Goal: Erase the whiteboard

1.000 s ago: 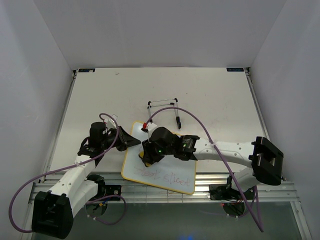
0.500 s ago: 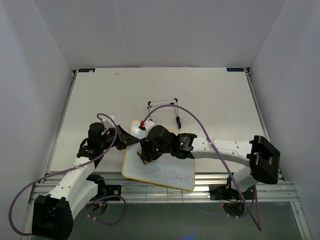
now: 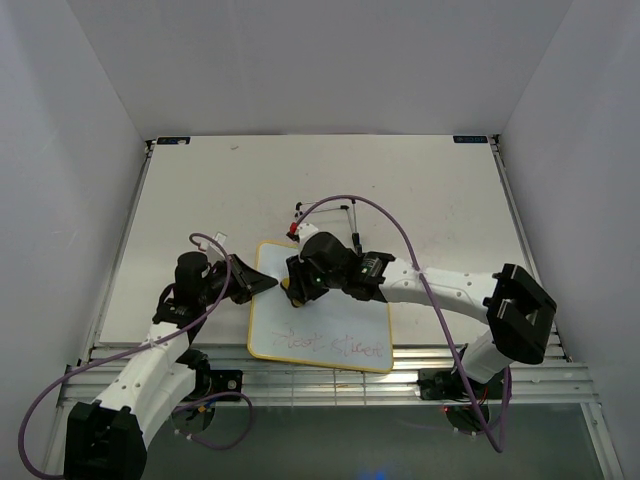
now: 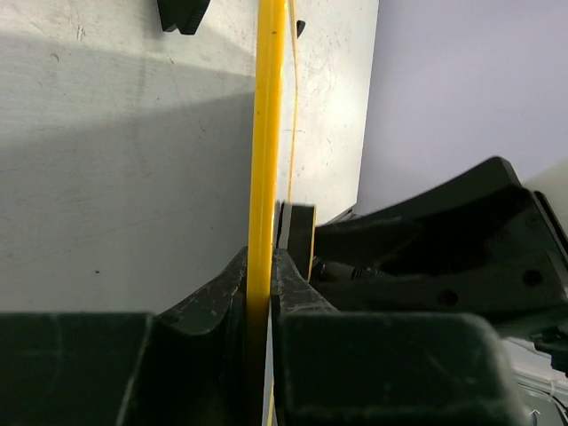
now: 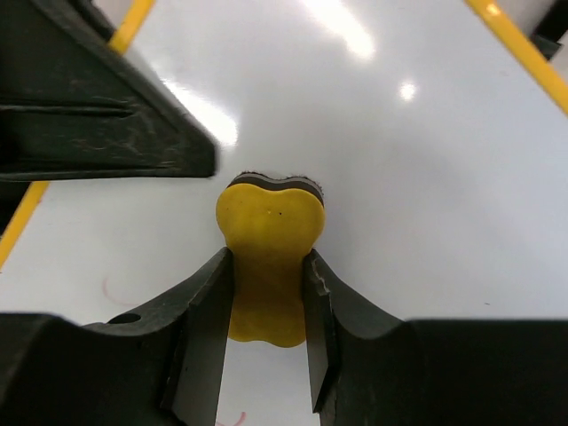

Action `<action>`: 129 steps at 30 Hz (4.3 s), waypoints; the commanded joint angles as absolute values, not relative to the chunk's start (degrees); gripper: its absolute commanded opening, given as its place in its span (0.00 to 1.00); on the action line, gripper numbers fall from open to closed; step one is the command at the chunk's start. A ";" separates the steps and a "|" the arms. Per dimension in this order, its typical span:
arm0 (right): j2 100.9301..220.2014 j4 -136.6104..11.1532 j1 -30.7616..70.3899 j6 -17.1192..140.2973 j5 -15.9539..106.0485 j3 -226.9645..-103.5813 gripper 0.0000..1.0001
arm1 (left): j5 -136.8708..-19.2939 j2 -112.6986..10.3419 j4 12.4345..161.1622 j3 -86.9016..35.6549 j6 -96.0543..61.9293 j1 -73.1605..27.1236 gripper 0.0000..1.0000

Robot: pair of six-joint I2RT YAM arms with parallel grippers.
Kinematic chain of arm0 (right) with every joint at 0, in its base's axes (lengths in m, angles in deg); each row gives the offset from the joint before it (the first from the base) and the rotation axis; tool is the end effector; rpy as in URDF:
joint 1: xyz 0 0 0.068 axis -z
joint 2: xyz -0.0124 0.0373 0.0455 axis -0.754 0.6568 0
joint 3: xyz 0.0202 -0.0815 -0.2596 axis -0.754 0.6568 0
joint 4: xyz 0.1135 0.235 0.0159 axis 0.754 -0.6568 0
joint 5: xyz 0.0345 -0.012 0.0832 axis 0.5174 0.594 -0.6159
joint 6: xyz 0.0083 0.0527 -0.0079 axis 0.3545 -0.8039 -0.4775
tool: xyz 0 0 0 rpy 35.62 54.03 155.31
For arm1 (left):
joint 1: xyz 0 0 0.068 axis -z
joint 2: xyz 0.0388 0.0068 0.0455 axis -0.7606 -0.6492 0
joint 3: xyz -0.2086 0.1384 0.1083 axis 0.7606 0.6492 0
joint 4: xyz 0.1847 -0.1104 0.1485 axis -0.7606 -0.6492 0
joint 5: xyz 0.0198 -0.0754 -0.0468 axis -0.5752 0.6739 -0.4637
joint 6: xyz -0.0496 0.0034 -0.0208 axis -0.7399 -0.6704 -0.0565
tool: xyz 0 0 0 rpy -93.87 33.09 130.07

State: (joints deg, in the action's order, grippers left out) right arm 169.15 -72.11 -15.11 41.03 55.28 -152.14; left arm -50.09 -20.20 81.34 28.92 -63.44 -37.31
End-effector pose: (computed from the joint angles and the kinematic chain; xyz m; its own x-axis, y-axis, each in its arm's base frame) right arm 0.1551 0.3151 0.2530 -0.6404 -0.2663 -0.7204 -0.6622 0.6666 0.3422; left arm 0.1579 -0.0556 0.1897 -0.8286 -0.5202 -0.2069 -0.0607 0.4508 -0.8905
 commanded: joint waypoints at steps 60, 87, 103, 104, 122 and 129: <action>160.77 -61.18 -26.20 34.30 51.72 -138.14 0.23 | -58.04 -8.82 83.73 37.05 -75.62 -36.07 0.00; 165.01 -70.31 6.40 47.75 49.00 -128.67 0.22 | -54.88 -6.18 81.97 38.11 -74.04 -35.98 0.00; 142.07 -75.14 -1.23 40.99 48.73 -130.51 0.21 | -55.67 -5.30 81.53 38.20 -74.83 -35.89 0.00; 141.28 -75.14 -2.46 40.55 49.78 -130.68 0.20 | -55.76 -5.22 81.36 38.20 -74.74 -35.89 0.00; 158.31 -72.86 -32.00 39.66 61.12 -147.98 0.20 | -55.94 -4.34 80.56 38.02 -75.09 -35.72 0.00; 166.31 -72.42 -34.38 41.33 60.07 -153.88 0.20 | -55.76 -4.34 80.30 37.76 -74.92 -35.72 0.00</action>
